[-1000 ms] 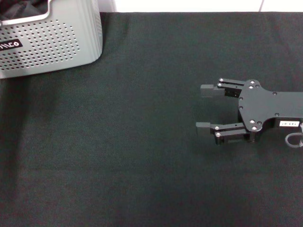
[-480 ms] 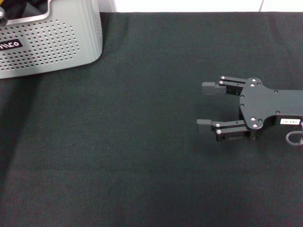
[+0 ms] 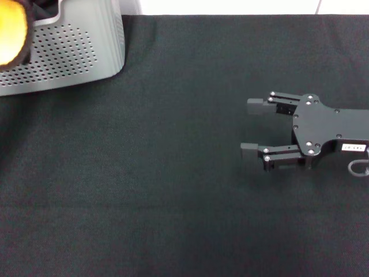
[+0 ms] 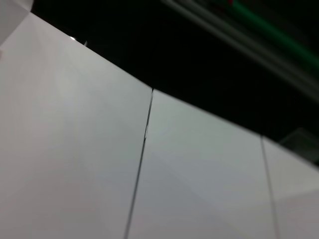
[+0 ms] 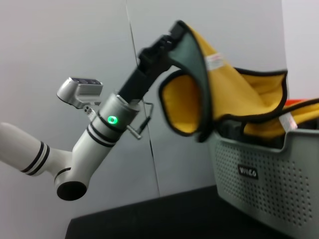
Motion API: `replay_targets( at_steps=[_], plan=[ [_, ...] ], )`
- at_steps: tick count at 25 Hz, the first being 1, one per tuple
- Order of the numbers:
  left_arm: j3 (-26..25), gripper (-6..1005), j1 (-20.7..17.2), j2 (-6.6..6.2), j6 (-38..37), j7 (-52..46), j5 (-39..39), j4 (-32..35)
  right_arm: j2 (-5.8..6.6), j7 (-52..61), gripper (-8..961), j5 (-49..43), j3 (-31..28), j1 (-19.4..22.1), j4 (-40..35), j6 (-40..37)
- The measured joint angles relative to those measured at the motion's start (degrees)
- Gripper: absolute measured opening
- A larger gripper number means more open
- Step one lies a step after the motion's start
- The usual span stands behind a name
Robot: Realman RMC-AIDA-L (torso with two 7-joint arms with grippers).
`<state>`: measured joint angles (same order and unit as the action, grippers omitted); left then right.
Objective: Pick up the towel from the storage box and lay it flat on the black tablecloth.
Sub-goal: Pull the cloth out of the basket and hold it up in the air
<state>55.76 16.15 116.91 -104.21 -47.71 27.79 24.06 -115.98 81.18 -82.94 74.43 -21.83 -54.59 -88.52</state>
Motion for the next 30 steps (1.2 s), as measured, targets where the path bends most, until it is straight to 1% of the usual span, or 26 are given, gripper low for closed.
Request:
replay_targets(
  at_steps=[1,2,3,6,8,10,13,14,15,16,21,25,30],
  plan=[
    [-0.1,16,0.1,-0.88,-1.1,-5.1,0.0,0.0,0.03,-0.4,823,0.5,-0.1,0.0,0.3,0.0],
    [-0.1,15,0.2,-1.35,-1.6,-7.5,0.1,0.1,0.03,-0.7,823,0.8,-0.1,0.0,0.4,-0.1],
    [0.0,15,0.5,-2.23,-2.6,-11.6,0.3,0.1,0.03,-0.9,823,1.0,-0.1,0.1,0.5,-0.2],
    [0.2,15,0.9,-3.28,-5.4,-17.4,1.6,0.4,0.05,-1.3,822,1.5,-0.2,0.1,0.6,-0.4],
    [0.2,15,1.0,-3.43,-8.3,-20.2,2.6,1.7,0.05,-1.3,822,1.8,-0.2,0.1,0.7,-0.5],
    [0.3,14,0.9,-3.26,-10.2,-22.7,3.2,3.8,0.05,-1.4,821,2.0,-0.2,0.3,0.9,-0.6],
    [0.3,14,1.0,-2.37,-11.3,-29.5,3.2,7.0,0.06,-1.4,821,2.0,-0.2,0.3,1.2,-0.7],
    [0.3,14,1.0,-2.37,-11.3,-29.5,3.2,7.0,0.06,-1.4,821,2.1,-0.2,0.3,1.2,-0.8],
    [0.2,14,1.3,-2.18,-11.4,-31.5,3.1,7.6,0.05,-1.4,820,2.2,-0.2,0.3,1.2,-1.0],
    [0.3,14,1.9,-1.89,-11.7,-34.0,3.0,8.2,0.06,-1.5,820,2.4,-0.1,0.3,1.2,-1.2],
    [0.3,13,3.2,-0.82,-12.0,-39.8,2.9,9.6,0.00,-4.0,819,4.9,0.1,-0.2,0.9,-4.4],
    [0.3,13,3.4,-0.18,-12.1,-42.5,2.8,10.3,0.05,-6.1,818,8.3,0.2,-1.1,0.5,-6.6],
    [0.7,14,3.4,1.02,-12.1,-43.7,3.3,10.6,-0.14,-11.8,817,14.0,1.2,-1.9,1.2,-6.6]
  ],
)
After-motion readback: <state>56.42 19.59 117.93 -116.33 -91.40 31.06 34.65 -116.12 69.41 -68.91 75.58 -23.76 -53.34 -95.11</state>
